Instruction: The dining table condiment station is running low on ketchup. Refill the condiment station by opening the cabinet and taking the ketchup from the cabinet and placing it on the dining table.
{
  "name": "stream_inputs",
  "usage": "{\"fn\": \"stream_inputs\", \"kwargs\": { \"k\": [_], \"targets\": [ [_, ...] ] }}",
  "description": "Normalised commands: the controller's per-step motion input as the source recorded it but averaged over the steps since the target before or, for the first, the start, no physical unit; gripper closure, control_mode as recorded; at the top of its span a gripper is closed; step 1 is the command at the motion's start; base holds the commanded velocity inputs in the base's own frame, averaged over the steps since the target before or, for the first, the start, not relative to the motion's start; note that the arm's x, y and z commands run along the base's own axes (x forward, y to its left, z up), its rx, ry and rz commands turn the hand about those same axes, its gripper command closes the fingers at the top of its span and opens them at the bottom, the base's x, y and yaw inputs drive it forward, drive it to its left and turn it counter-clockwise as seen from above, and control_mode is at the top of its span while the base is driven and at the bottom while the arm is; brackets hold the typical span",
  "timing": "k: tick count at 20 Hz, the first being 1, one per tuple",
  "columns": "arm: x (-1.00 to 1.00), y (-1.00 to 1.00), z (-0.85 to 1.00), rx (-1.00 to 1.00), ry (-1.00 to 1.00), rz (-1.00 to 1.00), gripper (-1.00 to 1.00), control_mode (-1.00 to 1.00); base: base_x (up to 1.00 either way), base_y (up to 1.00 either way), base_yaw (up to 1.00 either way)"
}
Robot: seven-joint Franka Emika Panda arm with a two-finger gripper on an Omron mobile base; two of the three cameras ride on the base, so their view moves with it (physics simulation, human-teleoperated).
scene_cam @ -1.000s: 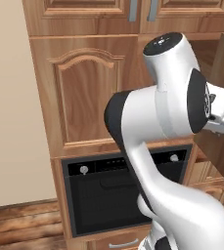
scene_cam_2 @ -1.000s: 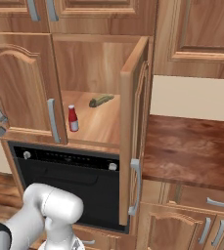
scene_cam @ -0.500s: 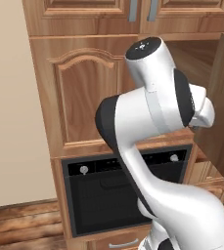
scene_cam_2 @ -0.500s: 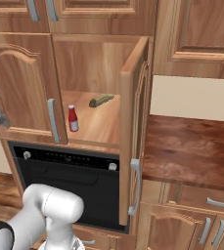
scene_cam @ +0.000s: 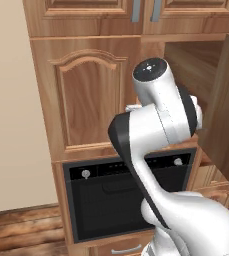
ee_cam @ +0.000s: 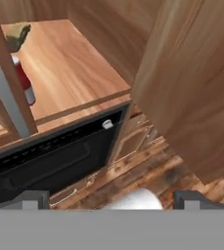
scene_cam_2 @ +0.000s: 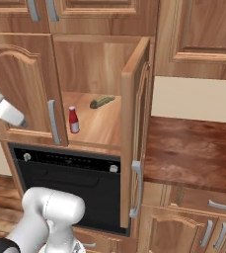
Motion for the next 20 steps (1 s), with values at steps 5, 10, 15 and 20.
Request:
{"fn": "stream_inputs", "kwargs": {
  "k": [5,10,15,20],
  "targets": [
    [0.32,0.09,-0.1,0.0,-0.11,0.33,-1.0,-1.0,0.0,0.0,0.0],
    [0.38,0.31,-0.17,0.0,-0.04,0.28,-1.0,-1.0,0.0,0.0,0.0],
    [0.34,0.17,-0.09,0.0,0.0,0.12,-1.0,-1.0,0.0,0.0,0.0],
    [0.27,0.0,-0.01,0.0,0.0,0.02,-1.0,-1.0,0.0,0.0,0.0]
  ]
}}
